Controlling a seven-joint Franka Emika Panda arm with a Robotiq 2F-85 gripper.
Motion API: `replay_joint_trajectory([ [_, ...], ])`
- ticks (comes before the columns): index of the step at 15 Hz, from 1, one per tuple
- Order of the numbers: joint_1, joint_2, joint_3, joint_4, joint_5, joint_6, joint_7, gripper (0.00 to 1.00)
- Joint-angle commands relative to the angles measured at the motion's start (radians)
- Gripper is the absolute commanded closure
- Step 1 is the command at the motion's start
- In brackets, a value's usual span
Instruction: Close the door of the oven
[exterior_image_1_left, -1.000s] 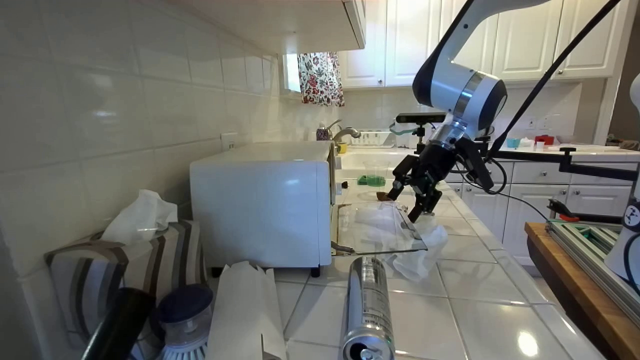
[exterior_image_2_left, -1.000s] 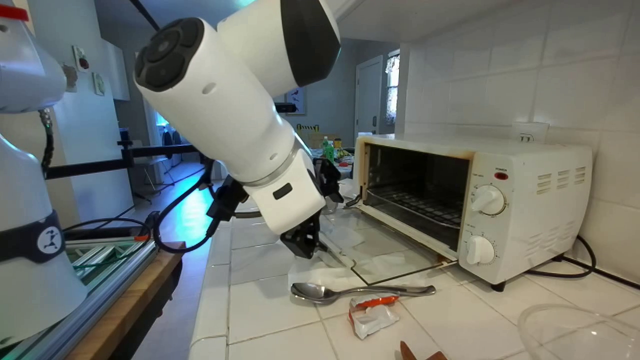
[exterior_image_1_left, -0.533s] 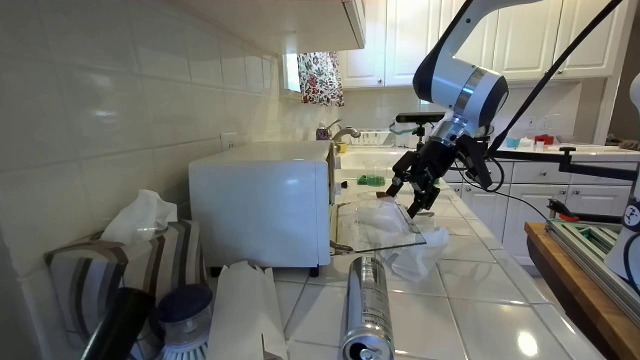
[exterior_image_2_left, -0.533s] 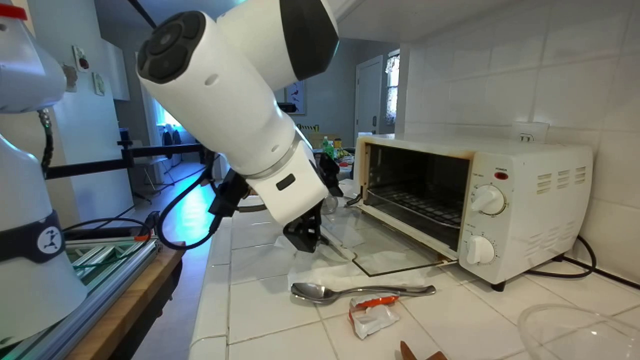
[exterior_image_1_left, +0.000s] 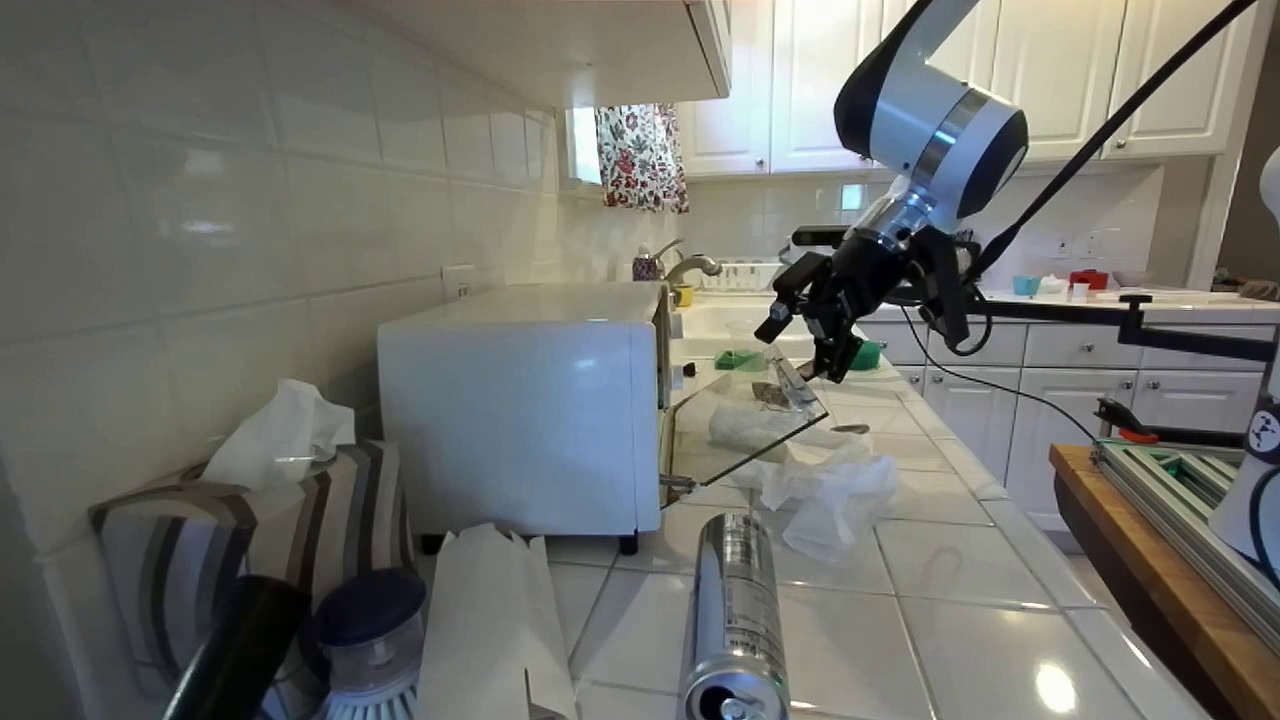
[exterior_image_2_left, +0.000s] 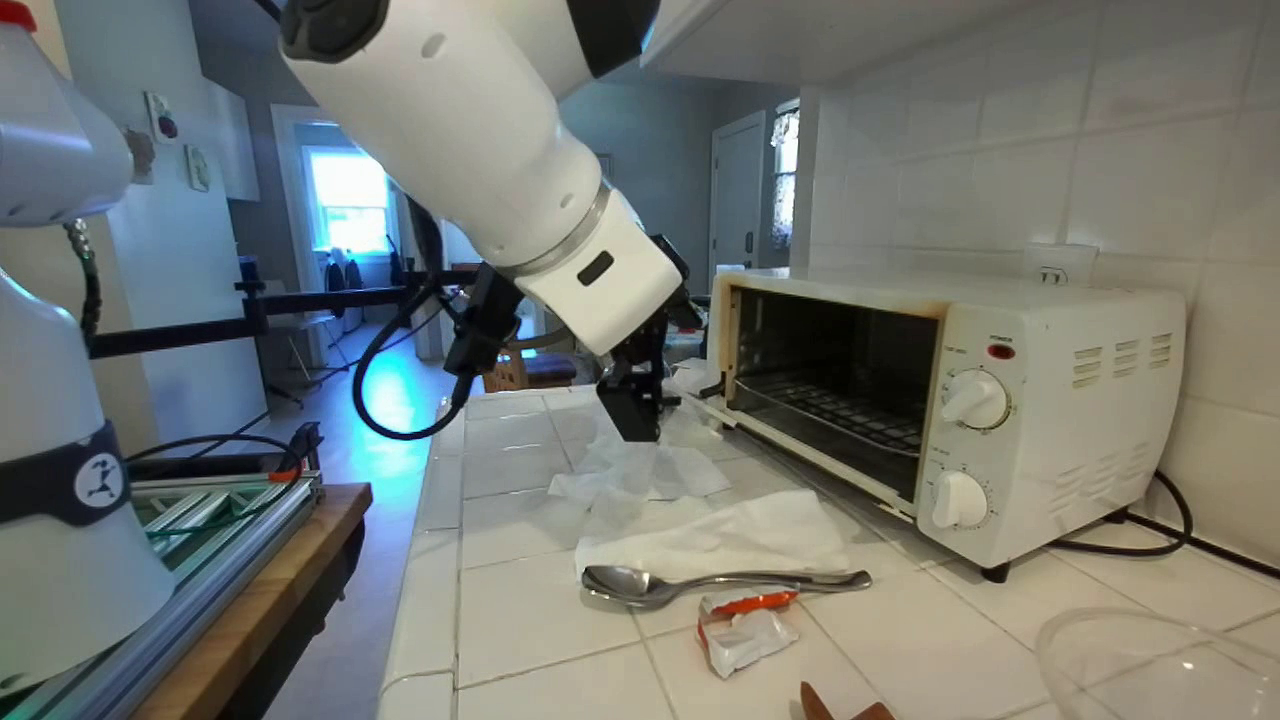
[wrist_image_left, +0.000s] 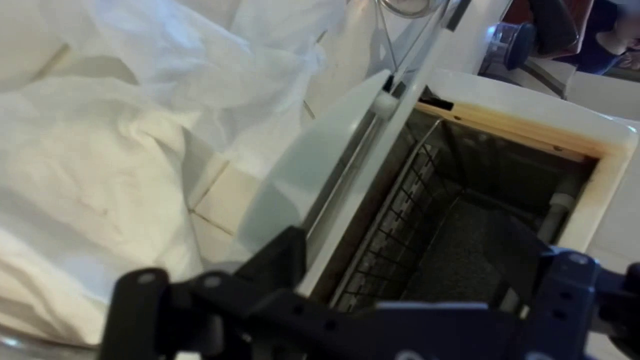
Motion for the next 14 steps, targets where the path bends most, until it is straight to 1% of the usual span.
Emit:
replay_joint_trajectory([
  [1, -0.009, -0.05, 0.026, -0.014, 0.002, 0.0, -0.013, 0.0],
  [14, -0.011, -0.136, 0.063, 0.013, -0.027, 0.013, -0.005, 0.0],
])
